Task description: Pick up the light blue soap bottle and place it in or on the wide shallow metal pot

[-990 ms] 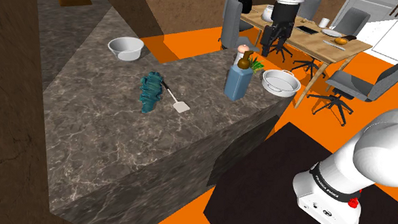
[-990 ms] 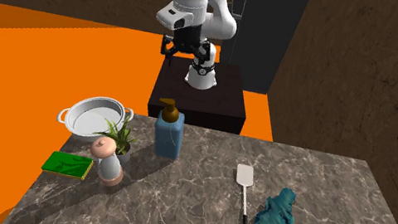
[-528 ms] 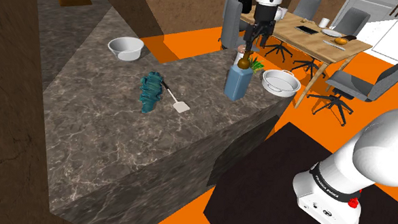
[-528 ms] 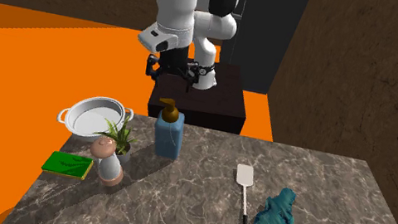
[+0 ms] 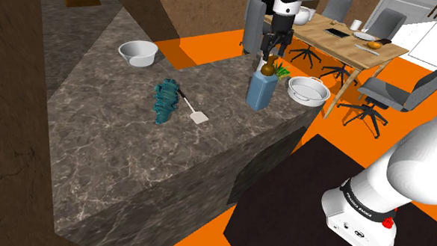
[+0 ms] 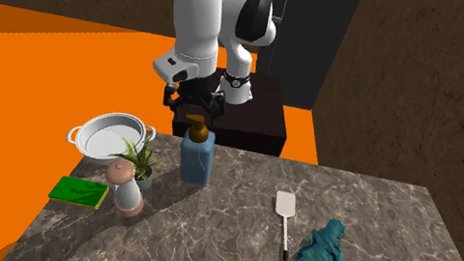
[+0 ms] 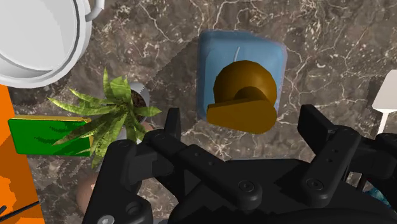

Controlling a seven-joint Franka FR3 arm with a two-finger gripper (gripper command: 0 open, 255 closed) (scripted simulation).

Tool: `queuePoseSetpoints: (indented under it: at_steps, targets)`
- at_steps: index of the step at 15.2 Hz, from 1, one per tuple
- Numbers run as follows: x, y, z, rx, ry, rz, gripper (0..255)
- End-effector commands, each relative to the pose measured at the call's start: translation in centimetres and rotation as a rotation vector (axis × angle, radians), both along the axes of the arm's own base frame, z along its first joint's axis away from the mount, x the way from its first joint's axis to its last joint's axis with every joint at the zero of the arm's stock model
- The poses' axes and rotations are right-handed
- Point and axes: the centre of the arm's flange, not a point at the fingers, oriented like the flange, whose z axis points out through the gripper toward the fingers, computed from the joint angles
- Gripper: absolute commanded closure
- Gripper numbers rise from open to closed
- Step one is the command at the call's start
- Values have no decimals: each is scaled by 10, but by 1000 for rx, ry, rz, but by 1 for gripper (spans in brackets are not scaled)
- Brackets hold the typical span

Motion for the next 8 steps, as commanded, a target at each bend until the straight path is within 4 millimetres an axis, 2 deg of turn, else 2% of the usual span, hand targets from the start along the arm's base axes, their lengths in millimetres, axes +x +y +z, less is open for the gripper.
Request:
queuePoseSetpoints:
  at_steps: [1,8]
  targets:
    - [-2,0,-11,0,-1,0,0]
    - [-2,0,-14,0,-1,0,0]
